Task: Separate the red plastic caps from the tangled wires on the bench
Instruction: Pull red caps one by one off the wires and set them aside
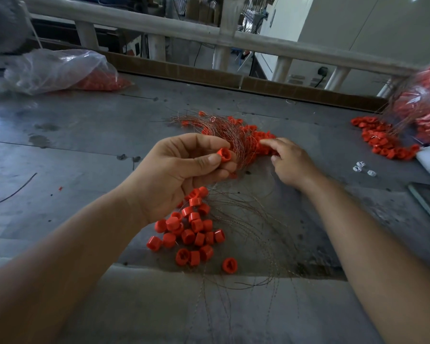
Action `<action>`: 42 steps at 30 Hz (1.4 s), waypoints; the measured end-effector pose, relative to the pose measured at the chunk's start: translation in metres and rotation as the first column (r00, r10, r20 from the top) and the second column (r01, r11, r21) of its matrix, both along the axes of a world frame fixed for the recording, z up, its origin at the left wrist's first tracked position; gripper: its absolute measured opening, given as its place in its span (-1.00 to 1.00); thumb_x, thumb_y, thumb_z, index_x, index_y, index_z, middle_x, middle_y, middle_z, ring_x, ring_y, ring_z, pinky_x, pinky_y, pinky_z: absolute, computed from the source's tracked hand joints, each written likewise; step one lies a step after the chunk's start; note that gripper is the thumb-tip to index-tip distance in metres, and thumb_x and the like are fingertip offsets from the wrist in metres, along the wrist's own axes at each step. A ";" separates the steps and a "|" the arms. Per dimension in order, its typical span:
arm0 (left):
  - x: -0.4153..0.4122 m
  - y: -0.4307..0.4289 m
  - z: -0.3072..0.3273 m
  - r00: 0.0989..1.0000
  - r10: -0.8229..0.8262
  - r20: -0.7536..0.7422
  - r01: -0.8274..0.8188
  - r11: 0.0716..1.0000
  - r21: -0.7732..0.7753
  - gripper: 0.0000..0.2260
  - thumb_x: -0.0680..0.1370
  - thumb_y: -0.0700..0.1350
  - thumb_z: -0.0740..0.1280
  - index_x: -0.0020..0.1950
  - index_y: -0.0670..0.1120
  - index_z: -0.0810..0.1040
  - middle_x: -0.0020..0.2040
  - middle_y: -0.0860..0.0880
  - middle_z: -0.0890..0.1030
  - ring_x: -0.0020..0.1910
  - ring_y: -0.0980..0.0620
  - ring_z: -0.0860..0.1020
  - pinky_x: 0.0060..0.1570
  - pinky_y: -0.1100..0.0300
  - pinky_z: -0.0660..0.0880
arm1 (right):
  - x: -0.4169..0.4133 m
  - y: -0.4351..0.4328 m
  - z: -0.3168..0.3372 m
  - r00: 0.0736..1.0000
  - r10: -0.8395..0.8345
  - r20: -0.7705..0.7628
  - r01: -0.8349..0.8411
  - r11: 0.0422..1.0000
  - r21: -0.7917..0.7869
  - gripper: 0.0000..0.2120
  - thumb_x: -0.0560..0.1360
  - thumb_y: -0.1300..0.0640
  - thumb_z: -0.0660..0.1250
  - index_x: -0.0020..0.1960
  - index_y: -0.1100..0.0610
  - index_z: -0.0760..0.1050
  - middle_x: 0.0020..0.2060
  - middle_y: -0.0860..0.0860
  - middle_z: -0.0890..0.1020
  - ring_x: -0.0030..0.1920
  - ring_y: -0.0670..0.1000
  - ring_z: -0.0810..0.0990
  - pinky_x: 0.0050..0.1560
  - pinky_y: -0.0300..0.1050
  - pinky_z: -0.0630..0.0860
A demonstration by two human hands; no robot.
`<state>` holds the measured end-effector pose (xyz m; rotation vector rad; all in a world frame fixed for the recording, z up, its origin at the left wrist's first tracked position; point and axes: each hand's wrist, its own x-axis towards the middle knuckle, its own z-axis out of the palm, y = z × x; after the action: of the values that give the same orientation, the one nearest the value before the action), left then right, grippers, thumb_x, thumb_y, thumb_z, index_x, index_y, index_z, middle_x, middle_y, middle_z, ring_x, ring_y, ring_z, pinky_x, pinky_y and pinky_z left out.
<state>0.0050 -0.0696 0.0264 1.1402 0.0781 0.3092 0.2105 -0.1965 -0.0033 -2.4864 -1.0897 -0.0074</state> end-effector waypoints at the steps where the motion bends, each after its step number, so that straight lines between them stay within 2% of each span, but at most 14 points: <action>1: 0.000 0.000 0.000 1.000 0.006 0.000 -0.006 1.000 0.001 -0.82 0.31 -0.33 0.29 -0.21 -0.18 0.66 -0.23 -0.14 0.67 -0.25 0.03 0.66 -0.27 0.29 0.58 | -0.001 -0.002 0.002 1.000 0.007 0.013 -0.007 1.000 0.002 -0.60 0.53 0.33 0.17 0.32 0.08 0.40 0.33 0.05 0.40 0.33 0.05 0.33 0.28 -0.18 0.21; 3: -0.001 0.002 0.001 1.000 0.018 -0.002 -0.018 1.000 -0.001 -0.83 0.31 -0.33 0.29 -0.22 -0.18 0.66 -0.23 -0.13 0.67 -0.25 0.03 0.66 -0.26 0.29 0.58 | -0.003 -0.006 0.006 0.999 0.042 0.017 -0.042 0.999 -0.013 -0.66 0.49 0.34 0.25 0.22 0.09 0.51 0.24 0.04 0.48 0.23 0.02 0.42 0.20 -0.24 0.27; 6: 0.000 0.003 0.000 1.000 0.023 -0.005 -0.023 1.000 0.007 -0.82 0.31 -0.32 0.29 -0.22 -0.18 0.67 -0.23 -0.13 0.67 -0.26 0.04 0.66 -0.26 0.30 0.58 | -0.008 -0.014 0.010 0.997 0.069 -0.045 -0.069 0.998 0.013 -0.70 0.42 0.34 0.35 0.10 0.08 0.58 -0.04 -0.03 0.57 -0.11 -0.14 0.49 -0.12 -0.47 0.34; 8: 0.000 0.003 0.000 1.000 0.019 -0.004 -0.019 1.000 0.016 -0.82 0.31 -0.32 0.29 -0.23 -0.17 0.67 -0.23 -0.12 0.67 -0.25 0.04 0.66 -0.26 0.30 0.58 | -0.011 -0.017 0.013 0.992 0.067 -0.103 -0.061 0.996 0.066 -0.71 0.39 0.33 0.39 0.06 0.07 0.60 -0.24 -0.15 0.53 -0.26 -0.23 0.46 -0.32 -0.57 0.35; 10: 0.000 0.003 0.001 1.000 0.011 -0.003 -0.011 1.000 0.022 -0.82 0.31 -0.32 0.29 -0.23 -0.16 0.67 -0.23 -0.11 0.67 -0.25 0.05 0.66 -0.26 0.31 0.57 | -0.014 -0.019 0.015 0.985 0.067 -0.158 -0.049 0.992 0.115 -0.71 0.35 0.31 0.44 0.03 0.07 0.60 -0.31 -0.19 0.51 -0.31 -0.24 0.48 -0.39 -0.57 0.37; 13: 0.000 0.003 0.001 1.000 0.007 -0.002 -0.007 1.000 0.029 -0.81 0.31 -0.31 0.29 -0.22 -0.16 0.67 -0.23 -0.11 0.68 -0.25 0.05 0.66 -0.26 0.31 0.57 | -0.018 -0.021 0.018 0.967 0.077 -0.244 -0.026 0.979 0.203 -0.74 0.37 0.31 0.43 -0.03 0.01 0.59 -0.33 -0.15 0.56 -0.34 -0.22 0.52 -0.45 -0.44 0.46; 16: -0.001 0.004 0.001 1.000 0.006 0.001 -0.006 1.000 0.030 -0.81 0.31 -0.32 0.29 -0.23 -0.16 0.68 -0.23 -0.11 0.68 -0.25 0.04 0.66 -0.26 0.31 0.57 | -0.019 -0.022 0.020 0.976 0.064 -0.207 -0.004 0.961 0.278 -0.76 0.41 0.31 0.40 -0.10 -0.03 0.56 -0.32 -0.18 0.56 -0.36 -0.29 0.51 -0.40 -0.47 0.45; 19: -0.001 0.004 0.001 1.000 0.001 0.002 -0.001 0.999 0.033 -0.81 0.31 -0.32 0.29 -0.23 -0.16 0.67 -0.23 -0.11 0.68 -0.24 0.04 0.66 -0.26 0.31 0.57 | -0.018 -0.021 0.020 0.981 0.050 -0.188 0.018 0.939 0.343 -0.81 0.39 0.33 0.41 -0.11 0.07 0.58 -0.31 -0.14 0.56 -0.31 -0.24 0.50 -0.26 -0.52 0.42; 21: -0.001 0.004 0.001 1.000 0.001 0.002 -0.001 0.999 0.036 -0.81 0.31 -0.32 0.29 -0.23 -0.16 0.67 -0.23 -0.11 0.67 -0.24 0.04 0.66 -0.27 0.31 0.57 | -0.018 -0.021 0.019 0.977 0.050 -0.205 0.029 0.931 0.365 -0.78 0.40 0.34 0.40 0.01 0.15 0.57 -0.28 -0.10 0.55 -0.27 -0.14 0.51 -0.13 -0.38 0.47; 24: -0.001 0.003 0.000 1.000 0.004 0.002 -0.004 0.999 0.035 -0.82 0.31 -0.33 0.29 -0.22 -0.18 0.66 -0.23 -0.12 0.67 -0.24 0.04 0.66 -0.27 0.30 0.57 | -0.020 -0.021 0.022 0.979 0.066 -0.193 0.015 0.920 0.391 -0.74 0.44 0.32 0.35 0.09 0.10 0.56 -0.25 -0.11 0.54 -0.18 -0.06 0.53 0.00 -0.20 0.49; 29: 0.000 0.003 -0.001 1.000 0.024 -0.018 -0.023 0.998 0.055 -0.83 0.31 -0.33 0.30 -0.17 -0.20 0.63 -0.22 -0.13 0.67 -0.24 0.02 0.66 -0.28 0.31 0.57 | -0.037 -0.021 0.033 0.959 0.190 -0.211 -0.066 0.871 0.486 -0.78 0.42 0.25 0.38 -0.19 -0.08 0.53 -0.29 -0.15 0.59 -0.30 -0.22 0.57 -0.14 -0.37 0.50; 32: 0.000 0.002 -0.002 0.999 0.035 -0.035 -0.031 0.996 0.089 -0.82 0.30 -0.33 0.30 -0.17 -0.19 0.62 -0.23 -0.12 0.67 -0.24 0.02 0.66 -0.28 0.31 0.57 | -0.053 -0.019 0.040 0.897 0.327 -0.298 -0.100 0.806 0.584 -0.83 0.33 0.22 0.41 -0.16 -0.02 0.55 -0.32 -0.09 0.61 -0.30 -0.15 0.62 -0.14 -0.27 0.58; 35: 0.000 0.001 -0.002 0.997 0.058 -0.044 -0.052 0.989 0.136 -0.83 0.28 -0.31 0.31 -0.21 -0.15 0.64 -0.25 -0.10 0.67 -0.24 0.03 0.66 -0.27 0.31 0.57 | -0.067 -0.016 0.043 0.872 0.390 -0.295 -0.121 0.757 0.642 -0.77 0.21 0.14 0.44 -0.15 -0.02 0.55 -0.32 -0.11 0.63 -0.23 -0.16 0.62 -0.15 -0.31 0.55; 42: -0.001 0.000 -0.001 0.997 0.067 -0.042 -0.059 0.983 0.175 -0.82 0.27 -0.29 0.32 -0.24 -0.11 0.68 -0.26 -0.10 0.68 -0.25 0.04 0.66 -0.28 0.32 0.56 | -0.093 -0.012 0.045 0.816 0.531 -0.226 -0.246 0.674 0.696 -0.80 0.21 0.14 0.44 -0.18 0.02 0.58 -0.32 -0.17 0.65 -0.25 -0.17 0.62 -0.21 -0.38 0.51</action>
<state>0.0045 -0.0698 0.0252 1.3206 0.1315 0.3499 0.1171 -0.2083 0.0422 -1.4994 -1.1697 0.2313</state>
